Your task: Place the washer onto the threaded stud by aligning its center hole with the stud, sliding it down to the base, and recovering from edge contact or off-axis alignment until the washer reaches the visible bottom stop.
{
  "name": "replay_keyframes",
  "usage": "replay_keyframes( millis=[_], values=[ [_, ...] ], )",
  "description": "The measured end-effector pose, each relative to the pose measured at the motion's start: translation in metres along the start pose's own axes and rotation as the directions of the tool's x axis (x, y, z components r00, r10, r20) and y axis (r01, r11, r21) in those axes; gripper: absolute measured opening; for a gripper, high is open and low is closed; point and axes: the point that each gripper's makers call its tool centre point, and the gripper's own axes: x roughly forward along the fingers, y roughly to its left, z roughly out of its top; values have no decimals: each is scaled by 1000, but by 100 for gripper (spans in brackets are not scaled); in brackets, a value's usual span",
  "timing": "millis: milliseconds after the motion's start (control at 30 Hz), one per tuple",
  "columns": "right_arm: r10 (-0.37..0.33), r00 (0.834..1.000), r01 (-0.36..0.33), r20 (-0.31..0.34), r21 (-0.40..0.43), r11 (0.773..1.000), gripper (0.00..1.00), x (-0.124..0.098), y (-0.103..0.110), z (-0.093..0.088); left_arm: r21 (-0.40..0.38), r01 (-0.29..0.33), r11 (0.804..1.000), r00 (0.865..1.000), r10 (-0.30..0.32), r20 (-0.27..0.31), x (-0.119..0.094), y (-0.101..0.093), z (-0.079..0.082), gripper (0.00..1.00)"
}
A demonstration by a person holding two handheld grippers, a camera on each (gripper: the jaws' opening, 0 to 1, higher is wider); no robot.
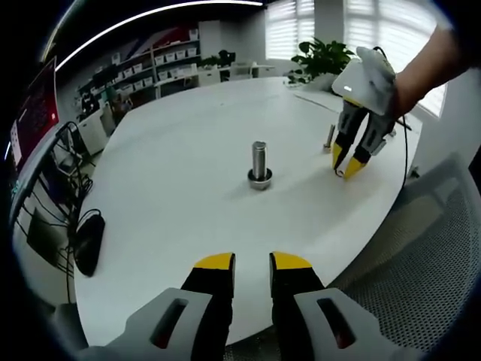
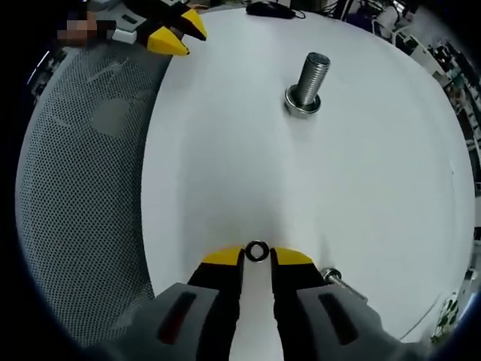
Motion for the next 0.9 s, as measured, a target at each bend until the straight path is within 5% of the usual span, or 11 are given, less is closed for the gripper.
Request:
replay_keyframes(
  millis=[367, 700, 900],
  values=[
    [11, 999, -13, -46, -34, 999, 16, 2, -1, 0, 4, 1, 1000, 1000, -1, -3, 1, 0, -1, 16],
    [-51, 993, 47, -111, -38, 998, 15, 3, 0, 1, 6, 1, 1000, 1000, -1, -7, 1, -1, -1, 15],
    [-74, 995, 75, -64, 6, 997, 15, 2, -1, -1, 6, 2, 1000, 1000, -2, -7, 2, -1, -1, 15]
  ],
)
